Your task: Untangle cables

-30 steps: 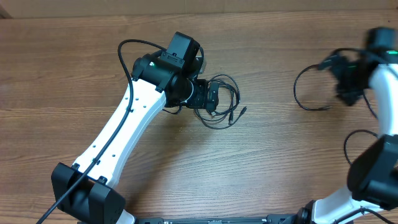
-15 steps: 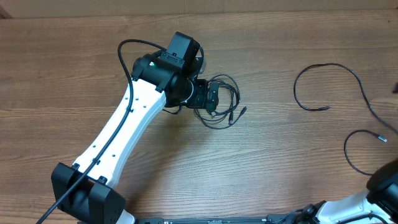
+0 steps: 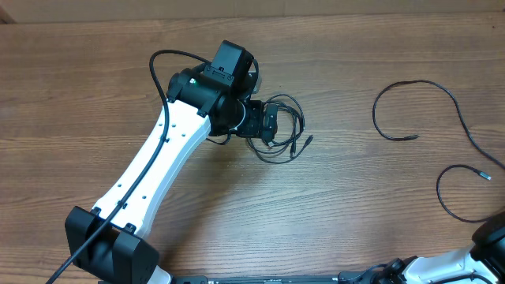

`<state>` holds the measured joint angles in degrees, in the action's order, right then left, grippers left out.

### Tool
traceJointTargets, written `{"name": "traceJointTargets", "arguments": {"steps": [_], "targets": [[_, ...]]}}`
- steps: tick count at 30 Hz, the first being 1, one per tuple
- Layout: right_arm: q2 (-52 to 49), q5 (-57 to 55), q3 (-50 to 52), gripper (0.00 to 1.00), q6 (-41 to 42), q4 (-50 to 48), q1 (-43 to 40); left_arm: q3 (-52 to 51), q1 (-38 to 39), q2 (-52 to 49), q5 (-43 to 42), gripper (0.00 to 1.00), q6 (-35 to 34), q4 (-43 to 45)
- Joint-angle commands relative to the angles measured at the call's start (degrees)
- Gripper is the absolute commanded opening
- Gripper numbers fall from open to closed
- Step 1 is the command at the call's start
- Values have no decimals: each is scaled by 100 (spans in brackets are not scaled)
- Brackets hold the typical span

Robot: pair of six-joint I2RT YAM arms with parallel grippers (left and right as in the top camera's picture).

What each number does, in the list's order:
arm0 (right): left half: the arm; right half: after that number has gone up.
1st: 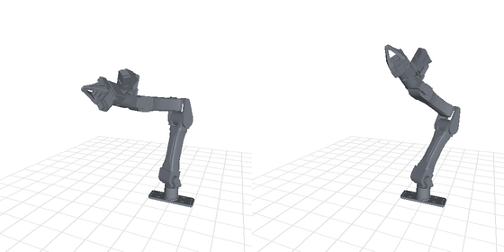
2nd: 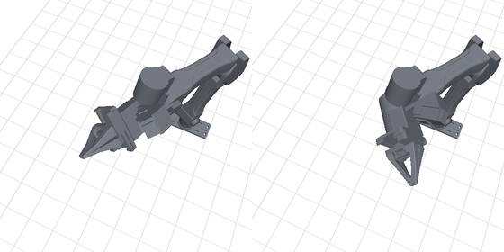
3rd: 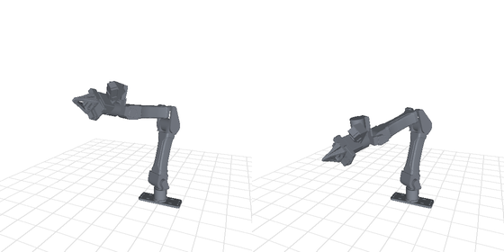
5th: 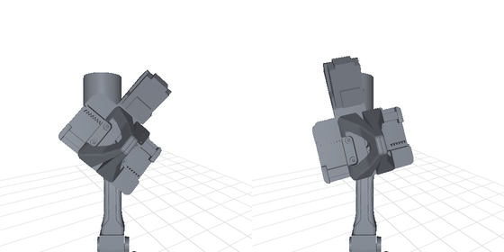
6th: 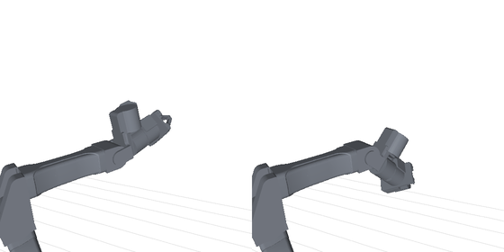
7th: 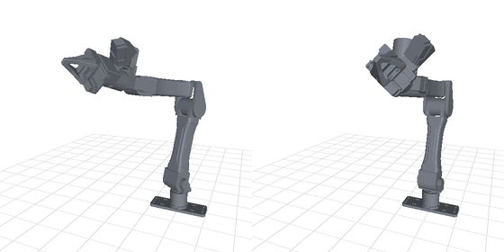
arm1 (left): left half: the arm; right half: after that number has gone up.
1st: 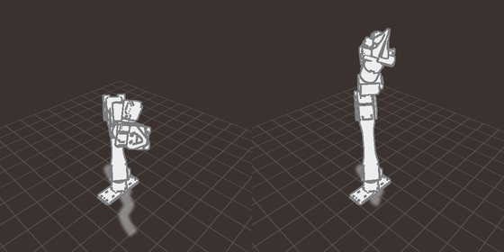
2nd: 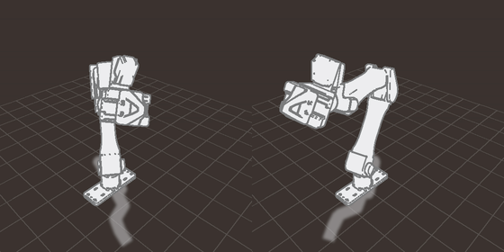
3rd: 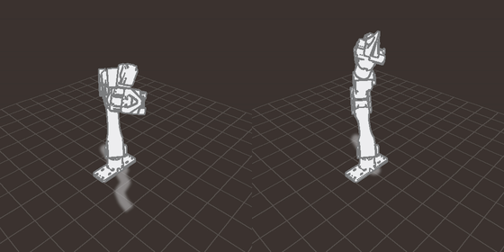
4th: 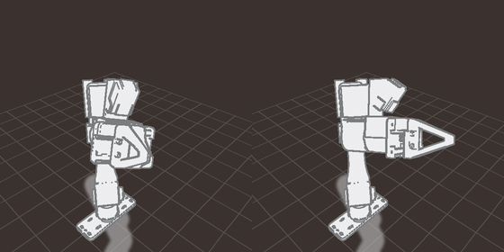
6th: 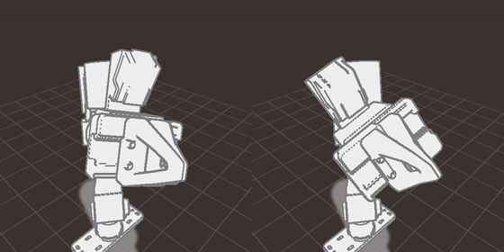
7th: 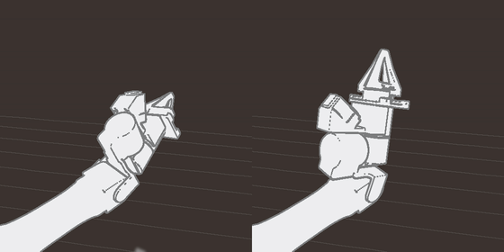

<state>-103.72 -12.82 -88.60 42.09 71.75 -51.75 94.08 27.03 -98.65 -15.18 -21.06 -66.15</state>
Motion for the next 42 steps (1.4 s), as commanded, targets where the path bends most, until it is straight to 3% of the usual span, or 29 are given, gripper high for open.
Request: {"name": "traceJointTargets", "arguments": {"steps": [1, 12, 17, 21, 28, 36, 42], "targets": [[9, -170, 299, 100, -256, -214, -39, -11, 44, -46, 35, 100, -79, -4], [7, 389, 778, 95, -1088, -835, -643, -11, 44, -46, 76, 100, -76, -87], [7, 398, 1152, 93, -1093, -1178, -726, -13, 44, -46, 76, 100, -76, -103], [7, 409, 1373, 84, -1091, -1375, -704, -13, 44, -46, 76, 100, -76, -136], [7, 409, 1956, 82, -1062, -1814, -745, -13, 44, -46, 74, 100, -11, -136], [4, 391, 2116, 69, -699, -1873, -748, -13, 44, -46, 74, 100, -13, -142], [2, 393, 2275, 69, -546, -2033, -748, -13, 44, -46, 74, 100, -13, -136]]}}
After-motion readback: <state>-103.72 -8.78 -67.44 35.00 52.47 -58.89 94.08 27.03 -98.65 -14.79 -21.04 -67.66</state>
